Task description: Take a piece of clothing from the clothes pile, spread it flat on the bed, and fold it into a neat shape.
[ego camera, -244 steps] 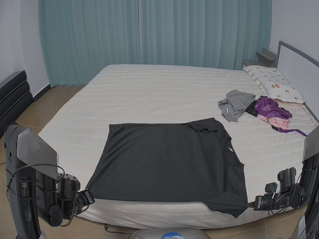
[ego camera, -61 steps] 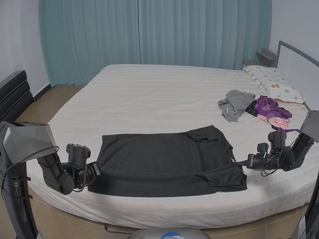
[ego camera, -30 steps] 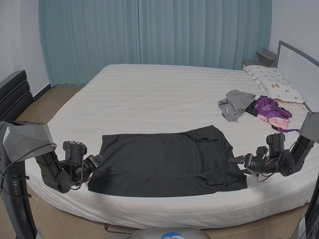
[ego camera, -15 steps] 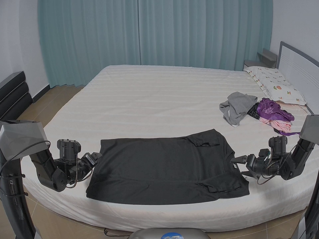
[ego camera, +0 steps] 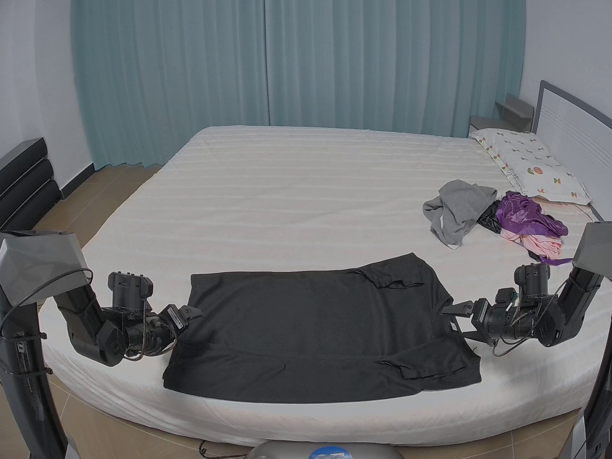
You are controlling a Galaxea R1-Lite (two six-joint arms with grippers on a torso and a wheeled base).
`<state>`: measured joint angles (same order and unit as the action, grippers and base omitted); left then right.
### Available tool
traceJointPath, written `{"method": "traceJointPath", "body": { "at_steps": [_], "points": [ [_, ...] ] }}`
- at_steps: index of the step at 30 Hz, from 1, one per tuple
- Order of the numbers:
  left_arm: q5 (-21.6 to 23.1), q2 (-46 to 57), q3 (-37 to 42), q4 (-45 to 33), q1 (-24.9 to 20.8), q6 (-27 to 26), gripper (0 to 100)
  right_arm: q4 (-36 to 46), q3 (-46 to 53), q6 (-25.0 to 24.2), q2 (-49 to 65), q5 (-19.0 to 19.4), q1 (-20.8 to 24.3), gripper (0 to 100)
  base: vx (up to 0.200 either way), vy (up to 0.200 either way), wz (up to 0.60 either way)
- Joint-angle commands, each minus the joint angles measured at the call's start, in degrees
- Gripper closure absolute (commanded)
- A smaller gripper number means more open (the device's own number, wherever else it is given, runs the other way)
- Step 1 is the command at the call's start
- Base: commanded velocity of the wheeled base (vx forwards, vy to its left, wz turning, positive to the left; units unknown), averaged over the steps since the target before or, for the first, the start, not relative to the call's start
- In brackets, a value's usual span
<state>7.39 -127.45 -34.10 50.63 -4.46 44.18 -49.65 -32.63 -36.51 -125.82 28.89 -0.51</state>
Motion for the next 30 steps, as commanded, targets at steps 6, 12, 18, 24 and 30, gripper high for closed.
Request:
{"method": "traceJointPath", "body": {
  "at_steps": [6,12,18,24,30],
  "points": [
    [-0.18,-1.48,-0.88,-0.71,-0.11,-1.73,0,-0.01,0.03,0.30,-0.22,-0.15,0.07,0,0.000,0.000,0.00],
    [-0.53,-2.89,-1.50,-0.79,-0.37,-1.99,100,-0.97,0.20,1.27,-0.30,-0.59,0.07,0,0.000,0.000,0.00],
    [-0.88,-2.71,0.17,-0.79,-0.11,-4.01,100,-2.47,0.38,1.44,-0.83,-0.77,-0.02,0,0.000,0.000,0.00],
    [-2.99,-2.27,1.84,-0.71,0.42,-4.01,100,-3.79,0.29,4.69,-1.62,-0.94,-0.28,0,0.000,0.000,0.00],
    [-3.17,-1.04,2.28,-0.62,1.39,-3.92,100,-3.79,-0.94,7.07,-2.59,-0.85,-0.10,0,0.000,0.000,0.00]
  ]
}}
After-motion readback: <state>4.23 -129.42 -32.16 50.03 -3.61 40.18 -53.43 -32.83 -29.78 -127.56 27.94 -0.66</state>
